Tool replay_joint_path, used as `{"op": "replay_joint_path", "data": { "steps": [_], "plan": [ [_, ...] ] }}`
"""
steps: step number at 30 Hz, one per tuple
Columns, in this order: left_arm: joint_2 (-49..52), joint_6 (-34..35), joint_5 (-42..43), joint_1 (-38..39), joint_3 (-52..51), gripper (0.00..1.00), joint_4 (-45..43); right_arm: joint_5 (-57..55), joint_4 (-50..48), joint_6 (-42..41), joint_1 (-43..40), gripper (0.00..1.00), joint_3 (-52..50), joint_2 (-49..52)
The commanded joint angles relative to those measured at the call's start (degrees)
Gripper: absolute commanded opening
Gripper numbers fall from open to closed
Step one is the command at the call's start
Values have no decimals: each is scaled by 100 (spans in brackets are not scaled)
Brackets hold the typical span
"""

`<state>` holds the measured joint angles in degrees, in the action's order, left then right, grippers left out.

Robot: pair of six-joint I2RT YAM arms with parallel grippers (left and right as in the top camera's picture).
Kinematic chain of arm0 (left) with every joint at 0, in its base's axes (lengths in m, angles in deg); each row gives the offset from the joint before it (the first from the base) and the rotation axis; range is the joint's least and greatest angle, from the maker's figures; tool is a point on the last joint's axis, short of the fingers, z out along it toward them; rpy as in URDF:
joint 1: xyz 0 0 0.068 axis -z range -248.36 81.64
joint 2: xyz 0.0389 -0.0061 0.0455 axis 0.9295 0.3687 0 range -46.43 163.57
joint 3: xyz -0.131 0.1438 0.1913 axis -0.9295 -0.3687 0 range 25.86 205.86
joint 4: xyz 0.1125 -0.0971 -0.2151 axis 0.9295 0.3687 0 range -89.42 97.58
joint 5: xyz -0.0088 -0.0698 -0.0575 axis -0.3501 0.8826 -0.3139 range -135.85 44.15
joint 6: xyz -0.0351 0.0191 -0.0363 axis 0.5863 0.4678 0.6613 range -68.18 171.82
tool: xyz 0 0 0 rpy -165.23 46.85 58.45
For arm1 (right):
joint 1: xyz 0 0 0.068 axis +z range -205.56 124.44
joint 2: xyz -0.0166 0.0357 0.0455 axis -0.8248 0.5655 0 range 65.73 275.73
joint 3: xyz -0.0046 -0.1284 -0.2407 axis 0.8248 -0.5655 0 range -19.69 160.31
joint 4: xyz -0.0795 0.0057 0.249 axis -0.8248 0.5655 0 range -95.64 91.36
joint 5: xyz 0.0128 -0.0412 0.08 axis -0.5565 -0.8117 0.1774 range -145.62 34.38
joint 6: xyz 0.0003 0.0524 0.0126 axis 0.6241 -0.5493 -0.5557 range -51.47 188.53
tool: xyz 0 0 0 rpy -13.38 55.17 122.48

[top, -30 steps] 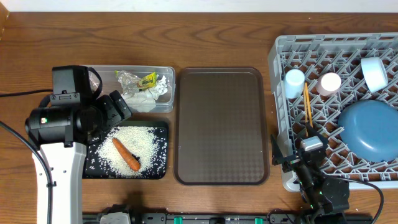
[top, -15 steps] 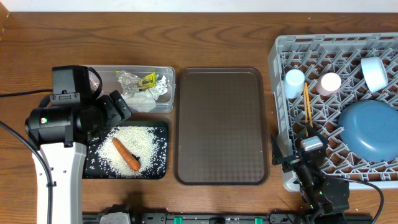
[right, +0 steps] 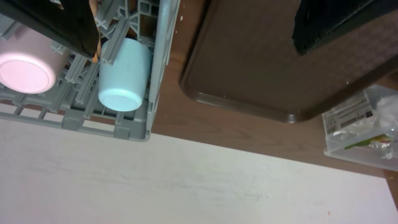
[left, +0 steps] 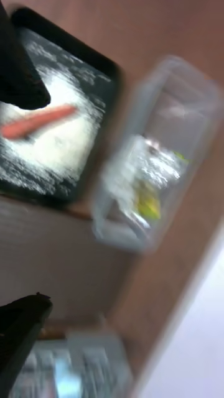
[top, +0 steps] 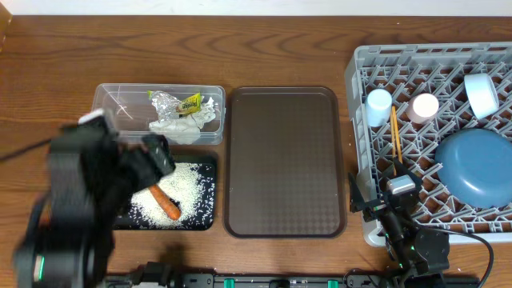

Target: Sort waste into correct bins and load items into the dishwasher rack

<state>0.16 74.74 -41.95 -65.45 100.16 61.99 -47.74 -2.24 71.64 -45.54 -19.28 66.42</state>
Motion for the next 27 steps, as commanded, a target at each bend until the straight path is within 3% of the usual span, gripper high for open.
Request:
{"op": "replay_joint_path", "data": {
  "steps": [1,11,15,21,27],
  "plan": [
    [-807,24,-55,245,-411,98,-273,-57,26,-90,-42,99,-9,-31],
    [-3136,31,-50,332,-2997,98,-2299,-57,26,-92,-42,99,-9,-31],
    [-3775,35,-50,334,-4288,98,-3812,-57,26,-92,-42,99,-9,-31],
    [-4380,614,-52,382,-6011,98,-6406,-57,26,-92,-42,99,-9,-31],
    [-4627,610,-59,494,-6848,98,-6988,-57,26,-92,-42,99,-9,-31]
  ]
}}
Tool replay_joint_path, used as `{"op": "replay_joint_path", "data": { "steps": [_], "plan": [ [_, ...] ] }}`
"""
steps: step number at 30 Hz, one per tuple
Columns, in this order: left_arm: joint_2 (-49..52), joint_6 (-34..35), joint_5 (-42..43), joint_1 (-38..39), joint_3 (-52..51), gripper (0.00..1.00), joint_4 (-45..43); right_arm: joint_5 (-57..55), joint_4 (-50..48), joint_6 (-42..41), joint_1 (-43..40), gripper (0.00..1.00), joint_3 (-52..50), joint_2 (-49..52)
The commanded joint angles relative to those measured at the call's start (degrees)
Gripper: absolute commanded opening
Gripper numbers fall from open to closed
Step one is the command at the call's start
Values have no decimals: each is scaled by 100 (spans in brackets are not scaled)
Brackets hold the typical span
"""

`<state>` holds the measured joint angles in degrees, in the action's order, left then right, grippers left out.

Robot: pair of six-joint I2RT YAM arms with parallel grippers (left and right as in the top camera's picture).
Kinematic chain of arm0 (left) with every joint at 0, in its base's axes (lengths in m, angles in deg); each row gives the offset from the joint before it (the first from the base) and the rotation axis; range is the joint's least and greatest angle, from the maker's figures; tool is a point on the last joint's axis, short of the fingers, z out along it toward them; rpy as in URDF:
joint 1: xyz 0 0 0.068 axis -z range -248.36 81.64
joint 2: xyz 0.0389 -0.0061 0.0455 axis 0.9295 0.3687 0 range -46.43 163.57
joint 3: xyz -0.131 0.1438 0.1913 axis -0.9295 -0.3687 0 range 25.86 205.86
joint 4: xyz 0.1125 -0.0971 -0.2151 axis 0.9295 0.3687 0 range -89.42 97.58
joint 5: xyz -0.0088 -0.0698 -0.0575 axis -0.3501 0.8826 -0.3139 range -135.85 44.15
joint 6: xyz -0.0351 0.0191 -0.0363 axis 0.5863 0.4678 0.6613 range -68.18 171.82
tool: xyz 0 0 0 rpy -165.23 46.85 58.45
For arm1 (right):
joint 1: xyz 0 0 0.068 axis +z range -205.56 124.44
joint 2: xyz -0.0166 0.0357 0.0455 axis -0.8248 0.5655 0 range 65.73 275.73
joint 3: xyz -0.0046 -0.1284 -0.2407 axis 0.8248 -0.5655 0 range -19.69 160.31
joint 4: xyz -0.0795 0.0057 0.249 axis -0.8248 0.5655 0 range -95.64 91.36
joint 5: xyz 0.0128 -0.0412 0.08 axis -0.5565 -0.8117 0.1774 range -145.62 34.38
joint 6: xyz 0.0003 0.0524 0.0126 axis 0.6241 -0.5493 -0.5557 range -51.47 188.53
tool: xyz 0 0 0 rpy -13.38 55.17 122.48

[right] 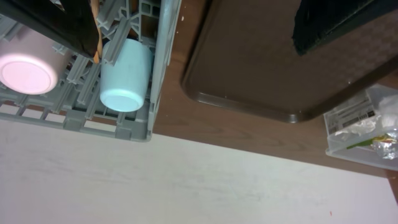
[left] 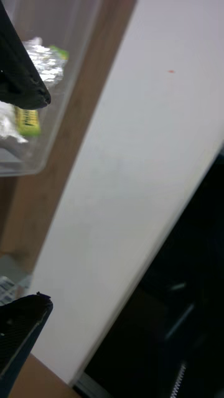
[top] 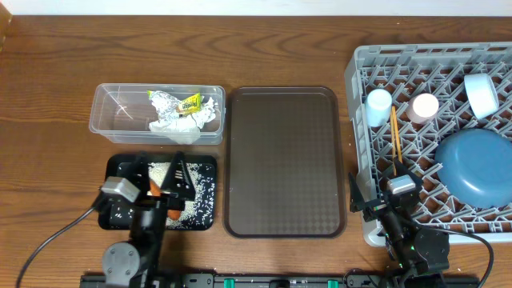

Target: Sort waste into correct bins and load items into the dishwasher rack

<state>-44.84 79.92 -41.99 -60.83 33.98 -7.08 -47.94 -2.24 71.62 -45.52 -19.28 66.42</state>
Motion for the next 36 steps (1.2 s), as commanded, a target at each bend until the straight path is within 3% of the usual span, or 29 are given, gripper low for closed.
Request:
{"op": "replay_joint_path", "data": {
  "steps": [1,11,17,21,36],
  "plan": [
    [-146,92,-55,33,-317,98,-81,-37,26,-90,-44,99,-9,-31],
    [-149,-39,-146,33,-789,98,208,-37,26,-87,-44,99,-9,-31],
    [-149,-876,-164,33,-789,98,1130,-37,26,-90,-44,99,-9,-31],
    [-76,-1471,-201,33,-789,98,1172,-37,26,-90,-44,99,-9,-31],
    [-55,-1499,-197,33,-789,98,1169,-37,26,-87,-44,99,-9,-31]
  ]
}}
